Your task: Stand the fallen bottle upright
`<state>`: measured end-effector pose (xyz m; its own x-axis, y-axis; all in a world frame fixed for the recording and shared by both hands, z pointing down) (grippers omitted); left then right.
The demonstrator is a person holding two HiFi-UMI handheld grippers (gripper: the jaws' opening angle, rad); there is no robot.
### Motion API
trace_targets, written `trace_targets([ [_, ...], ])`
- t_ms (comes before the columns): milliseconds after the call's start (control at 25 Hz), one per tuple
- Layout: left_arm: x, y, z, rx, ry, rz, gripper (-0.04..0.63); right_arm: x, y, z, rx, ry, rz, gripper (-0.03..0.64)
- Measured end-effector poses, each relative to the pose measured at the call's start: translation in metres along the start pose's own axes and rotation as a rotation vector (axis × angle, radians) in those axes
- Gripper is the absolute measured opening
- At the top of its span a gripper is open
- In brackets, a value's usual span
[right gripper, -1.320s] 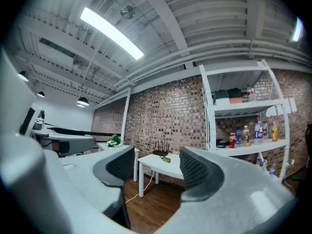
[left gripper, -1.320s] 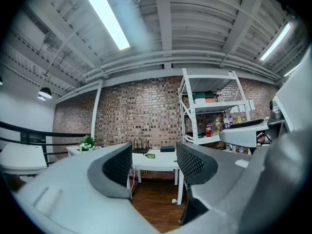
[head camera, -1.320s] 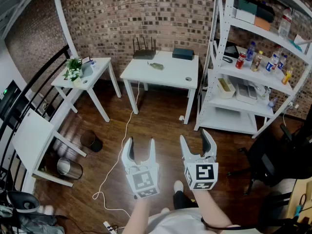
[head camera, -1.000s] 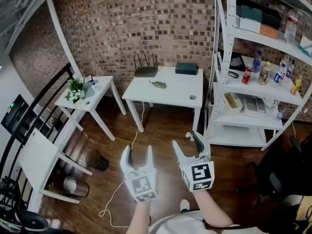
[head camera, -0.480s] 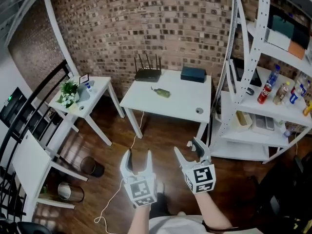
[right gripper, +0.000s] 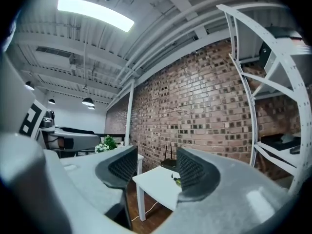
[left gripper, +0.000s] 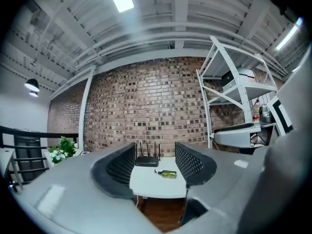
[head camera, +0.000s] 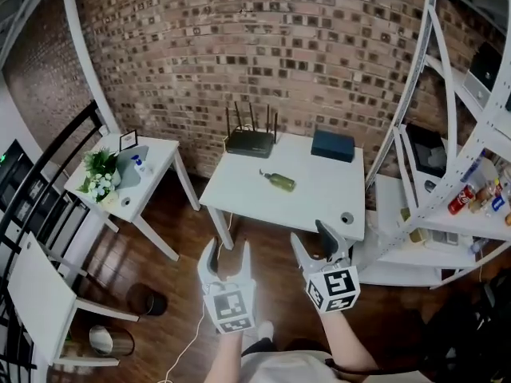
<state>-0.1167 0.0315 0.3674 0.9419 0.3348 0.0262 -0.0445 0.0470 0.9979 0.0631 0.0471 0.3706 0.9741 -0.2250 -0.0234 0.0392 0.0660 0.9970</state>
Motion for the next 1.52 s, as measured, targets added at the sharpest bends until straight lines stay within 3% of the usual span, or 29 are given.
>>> trace_targets([
  [280, -0.024, 0.025, 0.082, -0.076, 0.043, -0.017, 0.273, 0.024, 0.028, 0.077, -0.095, 0.011, -0.012, 0.236],
  [480, -0.033, 0.037, 0.155, -0.087, 0.075, -0.009, 0.255, 0.063, 0.044, 0.153, -0.106, 0.004, 0.022, 0.236],
  [680, -0.04, 0.05, 0.254, -0.103, 0.05, 0.002, 0.253, 0.1, 0.051, 0.25, -0.121, -0.106, 0.001, 0.236],
  [840, -0.04, 0.046, 0.341, -0.122, 0.048, 0.005, 0.255, 0.132, 0.044, 0.334, -0.14, -0.24, 0.008, 0.183],
  [1000, -0.042, 0.05, 0.412, -0.147, 0.044, 0.004, 0.254, 0.159, 0.042, 0.395, -0.161, -0.309, -0.034, 0.183],
  [1280, -0.035, 0.107, 0.464, -0.281, 0.116, -0.038, 0.255, 0.172, 0.117, 0.446, -0.384, -0.406, 0.013, 0.183],
  [1520, -0.045, 0.157, 0.493, -0.411, 0.135, -0.042, 0.255, 0.152, 0.189, 0.473, -0.63, -0.517, -0.069, 0.183],
])
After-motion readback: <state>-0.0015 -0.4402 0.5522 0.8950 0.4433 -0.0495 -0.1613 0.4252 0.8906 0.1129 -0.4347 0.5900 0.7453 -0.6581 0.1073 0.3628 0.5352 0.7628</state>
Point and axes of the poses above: the fingertips, and each gripper's own axes: z forward along the fingers, x to its right, y out of its underside, the point moved 2 cm from there along -z, backward along the fingers, and after that the axes turned 2 degrees about -x, right-handed, at the moved point
